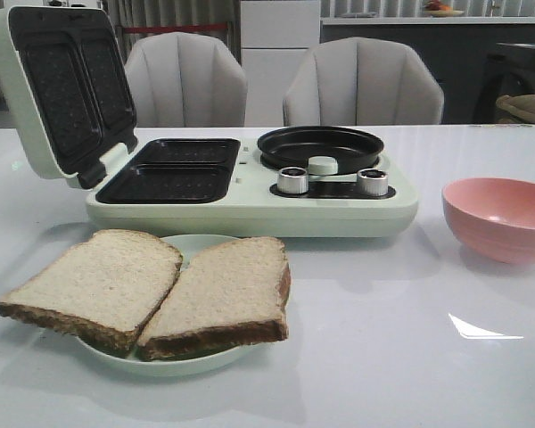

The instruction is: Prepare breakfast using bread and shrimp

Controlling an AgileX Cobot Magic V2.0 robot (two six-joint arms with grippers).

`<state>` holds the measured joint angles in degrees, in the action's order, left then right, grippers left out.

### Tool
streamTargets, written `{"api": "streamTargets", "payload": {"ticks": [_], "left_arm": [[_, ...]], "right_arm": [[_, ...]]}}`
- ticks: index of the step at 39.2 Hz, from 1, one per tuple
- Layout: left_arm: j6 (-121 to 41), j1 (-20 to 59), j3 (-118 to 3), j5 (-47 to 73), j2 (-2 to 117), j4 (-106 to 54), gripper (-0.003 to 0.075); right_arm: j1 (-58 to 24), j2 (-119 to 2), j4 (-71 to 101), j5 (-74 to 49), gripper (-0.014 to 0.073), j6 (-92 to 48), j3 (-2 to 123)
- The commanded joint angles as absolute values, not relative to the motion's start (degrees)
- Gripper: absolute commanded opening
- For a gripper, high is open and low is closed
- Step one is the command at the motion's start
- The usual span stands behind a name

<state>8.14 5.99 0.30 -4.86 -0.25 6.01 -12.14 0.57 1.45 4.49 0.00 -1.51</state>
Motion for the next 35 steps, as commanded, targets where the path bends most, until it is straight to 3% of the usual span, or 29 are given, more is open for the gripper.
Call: {"api": "streamTargets", "payload": {"ticks": [1, 8, 26, 35], "left_arm": [[8.51, 6.41, 1.46, -13.83, -1.20, 7.53, 0.0114], [8.51, 6.41, -1.49, -20.34, -1.20, 7.04, 0.0114], [8.51, 6.41, -29.13, 13.97, 10.94, 6.86, 0.0114], [8.51, 6.41, -29.32, 15.15, 13.33, 6.89, 0.0114]], "right_arm": [[-11.95, 1.82, 1.19, 9.17, 0.0150, 0.00, -0.59], [-11.95, 1.82, 1.19, 9.17, 0.0150, 0.00, -0.59], [-11.95, 1.82, 1.19, 9.17, 0.0150, 0.00, -0.59], [-11.95, 1.82, 1.19, 9.17, 0.0150, 0.00, -0.59]]}}
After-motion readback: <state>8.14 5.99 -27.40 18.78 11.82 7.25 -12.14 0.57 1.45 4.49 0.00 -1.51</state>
